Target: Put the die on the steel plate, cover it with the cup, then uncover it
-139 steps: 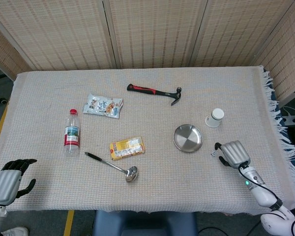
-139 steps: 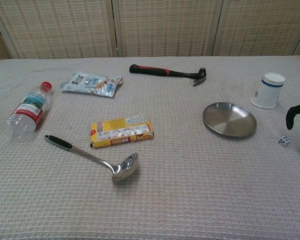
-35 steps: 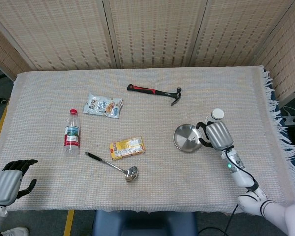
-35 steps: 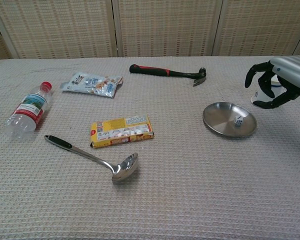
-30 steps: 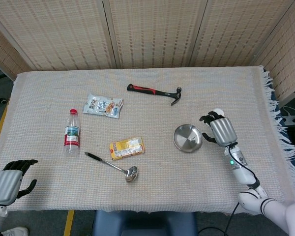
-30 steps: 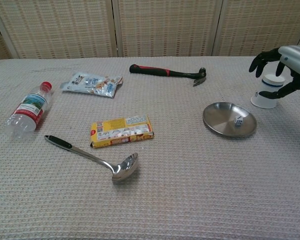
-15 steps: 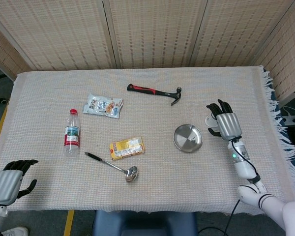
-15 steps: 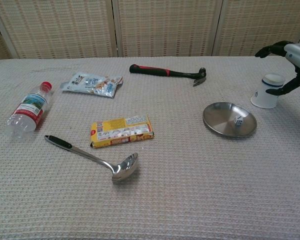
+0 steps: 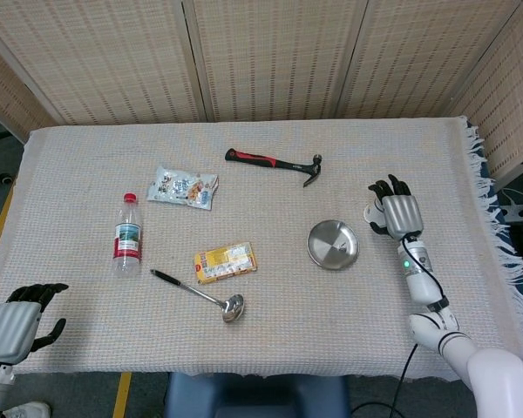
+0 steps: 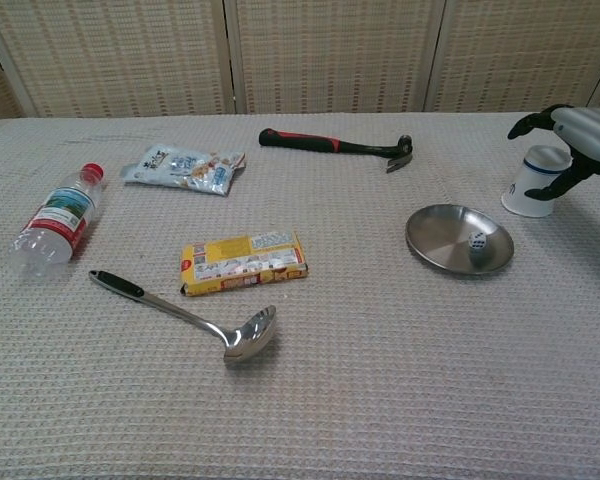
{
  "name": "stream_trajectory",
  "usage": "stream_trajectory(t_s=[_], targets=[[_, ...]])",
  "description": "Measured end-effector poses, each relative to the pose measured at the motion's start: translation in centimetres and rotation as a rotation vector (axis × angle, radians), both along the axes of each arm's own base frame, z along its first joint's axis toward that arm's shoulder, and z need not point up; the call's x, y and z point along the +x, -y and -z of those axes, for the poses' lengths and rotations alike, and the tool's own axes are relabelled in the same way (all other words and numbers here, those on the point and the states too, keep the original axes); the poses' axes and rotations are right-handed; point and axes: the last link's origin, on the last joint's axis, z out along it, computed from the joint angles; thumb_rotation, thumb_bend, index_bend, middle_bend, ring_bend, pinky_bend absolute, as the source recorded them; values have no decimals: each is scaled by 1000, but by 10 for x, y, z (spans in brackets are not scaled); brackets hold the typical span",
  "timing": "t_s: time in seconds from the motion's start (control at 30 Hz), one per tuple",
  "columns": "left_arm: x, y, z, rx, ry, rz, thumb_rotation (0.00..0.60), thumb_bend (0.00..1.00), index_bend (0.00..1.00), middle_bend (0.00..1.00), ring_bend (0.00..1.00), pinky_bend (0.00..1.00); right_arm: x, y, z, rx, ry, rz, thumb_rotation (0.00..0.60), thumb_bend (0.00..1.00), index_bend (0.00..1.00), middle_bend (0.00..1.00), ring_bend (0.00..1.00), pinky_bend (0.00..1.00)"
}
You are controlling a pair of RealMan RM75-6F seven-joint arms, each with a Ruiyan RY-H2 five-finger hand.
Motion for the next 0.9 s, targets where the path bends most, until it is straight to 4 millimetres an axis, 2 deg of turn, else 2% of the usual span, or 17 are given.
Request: stream_trajectory(t_s=[0.33, 0.53, 0.73, 0.9], targets=[[0, 0, 1, -4, -2, -2, 600, 333, 259, 296, 243, 264, -10, 4, 7, 13, 18, 52, 600, 93, 258, 145, 2, 234], [0, 0, 1, -5, -1, -1, 600, 334, 259, 297, 244, 263, -14, 4, 7, 10, 34, 61, 600, 93, 277, 171, 35, 308], [0, 0, 1, -7, -1, -2, 600, 334, 259, 296, 244, 264, -17, 2, 6, 6, 38, 62, 600, 93, 302, 242, 94, 355], [0, 0, 2, -8, -3, -2, 600, 333, 259, 296, 248, 264, -18, 2, 5, -4, 34, 66, 600, 93, 391, 370, 214, 496]])
